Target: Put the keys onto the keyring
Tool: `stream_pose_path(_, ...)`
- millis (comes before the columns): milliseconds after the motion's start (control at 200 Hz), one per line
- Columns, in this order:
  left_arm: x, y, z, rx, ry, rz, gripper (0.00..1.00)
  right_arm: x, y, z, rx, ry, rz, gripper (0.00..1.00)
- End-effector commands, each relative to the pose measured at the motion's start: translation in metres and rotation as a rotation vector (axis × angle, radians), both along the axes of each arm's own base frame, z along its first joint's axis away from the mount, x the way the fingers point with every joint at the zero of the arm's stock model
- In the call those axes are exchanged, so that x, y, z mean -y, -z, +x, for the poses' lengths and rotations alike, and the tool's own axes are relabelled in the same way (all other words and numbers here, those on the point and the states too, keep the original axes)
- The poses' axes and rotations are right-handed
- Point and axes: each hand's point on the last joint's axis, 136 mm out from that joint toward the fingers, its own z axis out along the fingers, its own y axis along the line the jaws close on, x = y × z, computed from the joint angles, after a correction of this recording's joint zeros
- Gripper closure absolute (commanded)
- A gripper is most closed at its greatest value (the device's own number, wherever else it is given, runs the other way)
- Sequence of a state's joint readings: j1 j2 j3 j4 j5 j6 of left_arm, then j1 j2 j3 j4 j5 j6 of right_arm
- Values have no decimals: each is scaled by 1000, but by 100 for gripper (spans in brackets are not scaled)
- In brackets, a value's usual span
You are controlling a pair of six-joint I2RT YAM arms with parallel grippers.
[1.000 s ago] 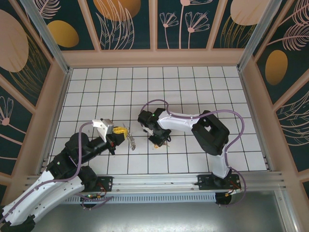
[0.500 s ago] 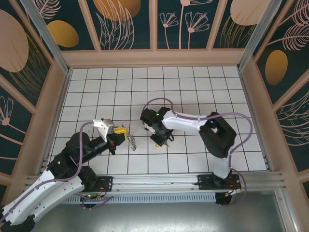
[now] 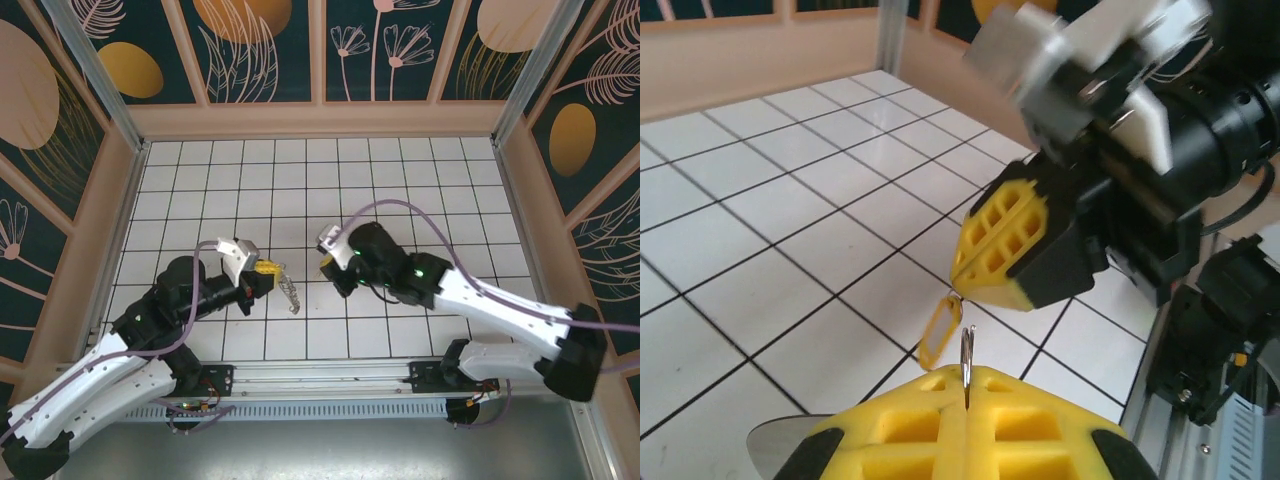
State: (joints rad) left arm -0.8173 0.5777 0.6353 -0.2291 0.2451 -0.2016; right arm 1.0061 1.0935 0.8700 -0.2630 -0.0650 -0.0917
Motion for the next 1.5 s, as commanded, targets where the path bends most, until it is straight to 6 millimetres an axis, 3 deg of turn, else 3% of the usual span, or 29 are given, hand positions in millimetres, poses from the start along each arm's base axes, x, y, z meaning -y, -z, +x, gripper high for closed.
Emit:
stream_pose_path(0,11,-39,-16,132,131,-65,100,-14,-77,-17,189,-144,368,100)
stream_pose_path(125,18,-46,-32,188,245,-74,100,0,-112,-41,274,-267,562,100)
stream_pose_path(280,26,-55,-44,234,347,-74,100,4,-124,-59,312,-400,644,100)
stream_pose_path(505,33,-46,-44,227,387,-46,100,6,-127,-68,304,-500,675,100)
stream_pose_path(921,35,-42,-42,236,385,-40,100,-6,-103,-74,190,-592,595,100)
stream_pose_path(1496,33,-43,-42,243,379,-43,100,-9,-109,-79,149,-614,711,100)
